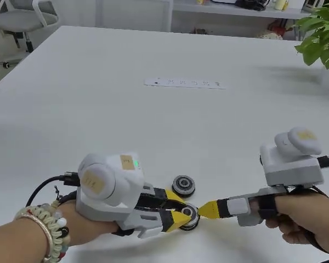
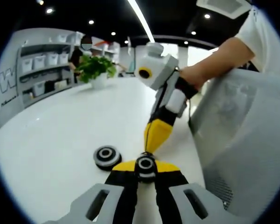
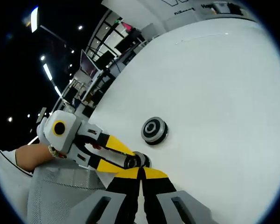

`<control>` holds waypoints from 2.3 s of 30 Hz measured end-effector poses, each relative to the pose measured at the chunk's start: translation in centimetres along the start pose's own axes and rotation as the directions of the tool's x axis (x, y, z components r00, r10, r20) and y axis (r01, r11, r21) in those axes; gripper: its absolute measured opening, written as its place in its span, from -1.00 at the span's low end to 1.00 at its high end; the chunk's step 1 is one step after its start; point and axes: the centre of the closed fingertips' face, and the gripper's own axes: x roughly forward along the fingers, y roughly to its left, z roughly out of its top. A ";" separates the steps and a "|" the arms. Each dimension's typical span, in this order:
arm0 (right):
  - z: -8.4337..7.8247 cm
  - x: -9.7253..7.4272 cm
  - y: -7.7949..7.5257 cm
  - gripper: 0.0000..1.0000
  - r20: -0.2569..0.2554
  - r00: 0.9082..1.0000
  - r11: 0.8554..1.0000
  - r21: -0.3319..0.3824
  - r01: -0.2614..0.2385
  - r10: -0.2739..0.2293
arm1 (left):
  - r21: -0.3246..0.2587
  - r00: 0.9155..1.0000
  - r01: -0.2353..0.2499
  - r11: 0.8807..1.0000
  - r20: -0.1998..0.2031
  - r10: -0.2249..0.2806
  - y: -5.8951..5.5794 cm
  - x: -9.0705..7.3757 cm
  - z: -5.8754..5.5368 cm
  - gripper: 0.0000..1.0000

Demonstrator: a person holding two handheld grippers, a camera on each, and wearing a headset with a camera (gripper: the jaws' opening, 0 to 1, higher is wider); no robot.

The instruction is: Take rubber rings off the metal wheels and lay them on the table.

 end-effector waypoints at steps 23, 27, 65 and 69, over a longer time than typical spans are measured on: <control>0.1 0.2 1.3 -1.00 0.001 1.000 1.000 -0.015 -0.026 0.026 | 0.019 1.000 -0.003 1.000 -0.004 0.003 0.0 0.1 0.0 -0.72; 0.2 0.1 1.2 -1.00 0.000 1.000 0.999 -0.023 -0.026 0.026 | 0.019 1.000 -0.003 1.000 -0.003 0.003 0.0 0.1 0.0 -0.72; 0.5 0.1 0.8 -1.00 0.009 1.000 0.997 -0.071 -0.023 0.024 | -0.006 1.000 -0.013 1.000 -0.010 0.013 0.0 0.2 0.1 -0.71; 0.2 0.1 0.4 -1.00 0.002 1.000 0.996 -0.084 0.004 -0.004 | 0.000 1.000 -0.018 1.000 -0.008 0.018 -0.1 0.2 0.1 -0.71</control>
